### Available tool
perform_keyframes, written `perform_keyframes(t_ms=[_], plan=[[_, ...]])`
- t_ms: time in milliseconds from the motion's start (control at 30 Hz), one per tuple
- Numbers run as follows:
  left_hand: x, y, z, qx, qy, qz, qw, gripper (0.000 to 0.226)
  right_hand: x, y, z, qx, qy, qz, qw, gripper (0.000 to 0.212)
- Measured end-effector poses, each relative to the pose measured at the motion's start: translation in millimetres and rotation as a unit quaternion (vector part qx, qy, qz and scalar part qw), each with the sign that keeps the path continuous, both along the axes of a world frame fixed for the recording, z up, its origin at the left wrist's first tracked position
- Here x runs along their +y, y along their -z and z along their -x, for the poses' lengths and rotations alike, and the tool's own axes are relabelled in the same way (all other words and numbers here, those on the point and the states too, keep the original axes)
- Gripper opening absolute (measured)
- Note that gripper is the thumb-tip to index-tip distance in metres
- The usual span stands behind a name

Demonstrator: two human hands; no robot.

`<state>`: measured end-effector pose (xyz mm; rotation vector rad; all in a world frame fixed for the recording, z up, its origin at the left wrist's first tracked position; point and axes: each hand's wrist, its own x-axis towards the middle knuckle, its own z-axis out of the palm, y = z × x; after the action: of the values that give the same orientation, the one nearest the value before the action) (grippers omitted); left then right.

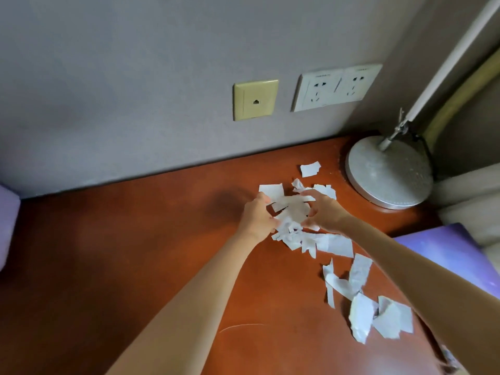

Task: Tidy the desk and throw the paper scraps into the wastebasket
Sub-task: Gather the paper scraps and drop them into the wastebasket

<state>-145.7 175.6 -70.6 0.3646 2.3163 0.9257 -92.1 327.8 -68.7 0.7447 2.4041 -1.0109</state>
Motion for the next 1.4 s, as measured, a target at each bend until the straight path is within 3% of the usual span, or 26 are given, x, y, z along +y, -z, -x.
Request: perform_keyframes(t_ms=[67,167,267,367,567,667,767,800,900,1033,1200,1267,1400], plan=[[11,5,-6,-0.003,0.013,0.019,1.000,0.055,3,7,-2,-0.002,-0.014,-0.025,1.000,0.070],[22,12,-13,0.012,0.011,0.047,0.999,0.047,5,16,0,0.023,-0.004,-0.050,0.998,0.057],[28,15,-20,0.067,-0.002,0.068,0.995,0.010,6,22,0,0.031,-0.005,-0.062,0.998,0.044],[28,17,-26,0.080,-0.003,0.077,0.994,0.020,8,21,-3,0.041,-0.007,-0.058,0.997,0.033],[9,15,-27,0.105,-0.102,0.047,0.988,0.015,12,8,-5,0.060,0.033,-0.015,0.998,0.017],[2,10,-24,0.098,-0.150,0.054,0.982,0.028,12,3,-5,0.068,0.058,0.019,0.996,0.021],[2,4,-16,0.104,-0.205,0.034,0.973,0.012,15,0,-4,0.090,0.111,0.046,0.989,0.025],[1,3,-13,0.106,-0.215,0.030,0.970,0.018,16,0,-4,0.095,0.134,0.060,0.985,0.026],[8,2,-2,0.108,-0.174,0.034,0.978,0.024,22,0,-3,0.080,0.166,0.092,0.979,0.023],[23,5,18,0.122,-0.097,0.062,0.986,0.020,26,6,1,0.066,0.127,0.006,0.990,0.021],[38,13,27,0.164,-0.004,0.119,0.979,0.017,23,8,8,0.077,0.093,-0.070,0.990,0.059],[41,15,27,0.171,0.017,0.145,0.974,0.018,23,11,10,0.052,0.073,-0.082,0.993,0.065],[42,15,26,0.169,-0.007,0.144,0.975,0.018,26,18,14,0.046,0.075,-0.081,0.993,0.050]])
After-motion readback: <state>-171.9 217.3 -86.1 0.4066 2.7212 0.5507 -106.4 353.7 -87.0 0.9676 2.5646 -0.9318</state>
